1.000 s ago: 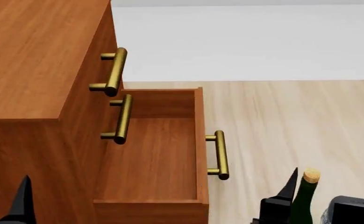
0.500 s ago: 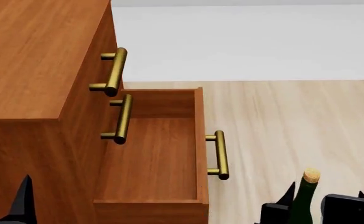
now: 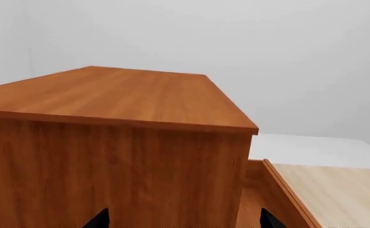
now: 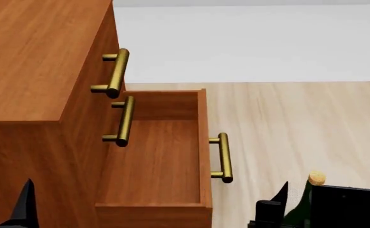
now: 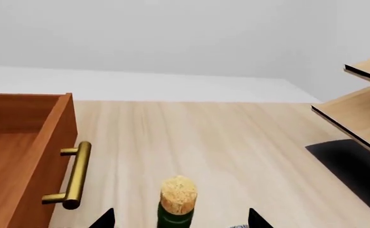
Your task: Put the wine bottle in the bottom drawer of the cabinet.
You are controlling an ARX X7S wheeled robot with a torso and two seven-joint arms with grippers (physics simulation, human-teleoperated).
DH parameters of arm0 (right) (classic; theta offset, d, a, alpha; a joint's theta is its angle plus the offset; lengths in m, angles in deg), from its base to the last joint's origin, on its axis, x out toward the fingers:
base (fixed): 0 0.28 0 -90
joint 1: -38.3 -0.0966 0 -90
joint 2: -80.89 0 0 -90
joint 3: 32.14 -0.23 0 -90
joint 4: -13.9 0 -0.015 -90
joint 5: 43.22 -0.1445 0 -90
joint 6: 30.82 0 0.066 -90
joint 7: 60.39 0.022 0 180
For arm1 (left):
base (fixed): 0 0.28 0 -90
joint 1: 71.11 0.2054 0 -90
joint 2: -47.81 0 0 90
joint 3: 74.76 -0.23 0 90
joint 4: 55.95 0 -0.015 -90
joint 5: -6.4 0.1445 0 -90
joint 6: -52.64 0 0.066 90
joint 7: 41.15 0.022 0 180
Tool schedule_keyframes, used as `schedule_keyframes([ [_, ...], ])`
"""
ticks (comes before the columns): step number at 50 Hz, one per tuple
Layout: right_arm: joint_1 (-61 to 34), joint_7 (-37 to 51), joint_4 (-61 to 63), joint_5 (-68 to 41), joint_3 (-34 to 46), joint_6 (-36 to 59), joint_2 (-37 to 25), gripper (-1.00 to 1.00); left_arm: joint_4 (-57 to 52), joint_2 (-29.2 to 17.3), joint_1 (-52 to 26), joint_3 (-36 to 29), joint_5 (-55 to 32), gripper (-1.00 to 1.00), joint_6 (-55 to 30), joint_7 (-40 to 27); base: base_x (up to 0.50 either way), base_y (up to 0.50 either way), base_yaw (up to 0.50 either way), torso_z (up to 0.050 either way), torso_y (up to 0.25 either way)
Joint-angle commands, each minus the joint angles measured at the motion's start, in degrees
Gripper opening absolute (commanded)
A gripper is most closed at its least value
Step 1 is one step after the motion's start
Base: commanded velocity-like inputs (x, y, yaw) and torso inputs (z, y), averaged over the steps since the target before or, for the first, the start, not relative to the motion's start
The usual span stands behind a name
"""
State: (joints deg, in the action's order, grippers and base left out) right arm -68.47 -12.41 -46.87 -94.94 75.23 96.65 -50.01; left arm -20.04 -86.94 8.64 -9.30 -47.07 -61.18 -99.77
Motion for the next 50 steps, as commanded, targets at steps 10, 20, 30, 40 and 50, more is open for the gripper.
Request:
schedule_keyframes([
  [10,-3.9,-3.6,-7.3,1.9,2.8,0.1,2.7,1.00,0.0,0.5,-0.9,-1.0,-0.5,1.00,-0.9,-0.5,0.00,0.00,0.00,0.000,0.000],
  [20,-5.6,-4.8,-9.2,1.9,3.0,0.6,2.4,1.00,0.8,0.6,-0.8,-1.2,0.0,1.00,-0.5,-0.2,0.00,0.00,0.00,0.000,0.000],
  [30,-5.0,-5.7,-11.2,2.5,2.6,-1.0,2.8,1.00,0.9,0.7,-1.1,-1.6,0.1,1.00,-0.9,-0.5,0.00,0.00,0.00,0.000,0.000],
  [40,-5.5,-7.1,-13.6,3.4,3.1,-2.4,3.8,-1.00,1.6,0.8,-1.1,-1.9,0.0,1.00,-0.7,0.0,0.00,0.00,0.00,0.000,0.000],
  [50,-6.5,-7.3,-13.2,3.1,3.7,-0.9,3.3,-1.00,1.6,0.9,-1.6,-2.2,0.1,1.00,-0.9,0.0,0.00,0.00,0.00,0.000,0.000],
])
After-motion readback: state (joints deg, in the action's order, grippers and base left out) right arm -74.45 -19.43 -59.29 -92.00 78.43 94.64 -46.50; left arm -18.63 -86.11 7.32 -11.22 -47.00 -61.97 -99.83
